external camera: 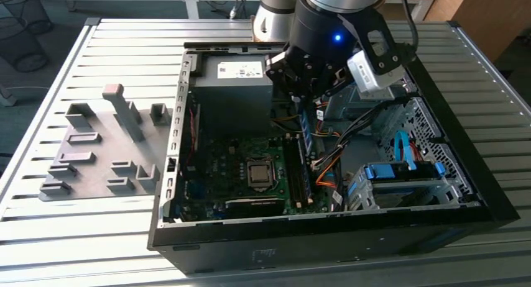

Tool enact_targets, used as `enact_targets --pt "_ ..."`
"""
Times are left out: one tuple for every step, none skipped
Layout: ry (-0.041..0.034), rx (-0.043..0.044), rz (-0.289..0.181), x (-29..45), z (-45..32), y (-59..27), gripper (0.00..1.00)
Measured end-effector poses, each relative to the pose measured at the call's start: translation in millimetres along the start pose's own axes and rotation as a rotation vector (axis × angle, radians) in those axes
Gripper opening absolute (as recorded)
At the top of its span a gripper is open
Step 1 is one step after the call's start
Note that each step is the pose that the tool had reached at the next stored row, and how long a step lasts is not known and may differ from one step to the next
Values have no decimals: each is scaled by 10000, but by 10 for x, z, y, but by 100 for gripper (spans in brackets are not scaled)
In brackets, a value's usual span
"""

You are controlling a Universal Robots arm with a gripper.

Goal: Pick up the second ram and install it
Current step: 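Insert the second ram into the second slot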

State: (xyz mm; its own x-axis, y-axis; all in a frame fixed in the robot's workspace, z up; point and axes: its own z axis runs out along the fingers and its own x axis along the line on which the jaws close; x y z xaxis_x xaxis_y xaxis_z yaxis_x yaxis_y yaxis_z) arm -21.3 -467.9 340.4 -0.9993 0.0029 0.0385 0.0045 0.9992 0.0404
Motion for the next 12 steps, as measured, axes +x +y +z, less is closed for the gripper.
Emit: enact_targets --pt "29 5 0 -1 10 -7 14" --pt "59 7 2 -1 22 -17 14" --pt "81 6 3 -2 39 -25 14" --pt "89 5 4 -4 57 -27 14" --pt "92 5 5 -4 75 -28 14" --pt "93 5 6 -5 93 -29 14" --pt "93 6 4 -8 111 -30 14" --pt "93 6 4 -9 129 -31 14" --pt "94 6 4 -11 148 -32 14" --pt "93 5 4 -13 165 -33 14" --pt "94 4 4 -14 183 -34 14" --pt "93 4 4 -15 201 -35 14"
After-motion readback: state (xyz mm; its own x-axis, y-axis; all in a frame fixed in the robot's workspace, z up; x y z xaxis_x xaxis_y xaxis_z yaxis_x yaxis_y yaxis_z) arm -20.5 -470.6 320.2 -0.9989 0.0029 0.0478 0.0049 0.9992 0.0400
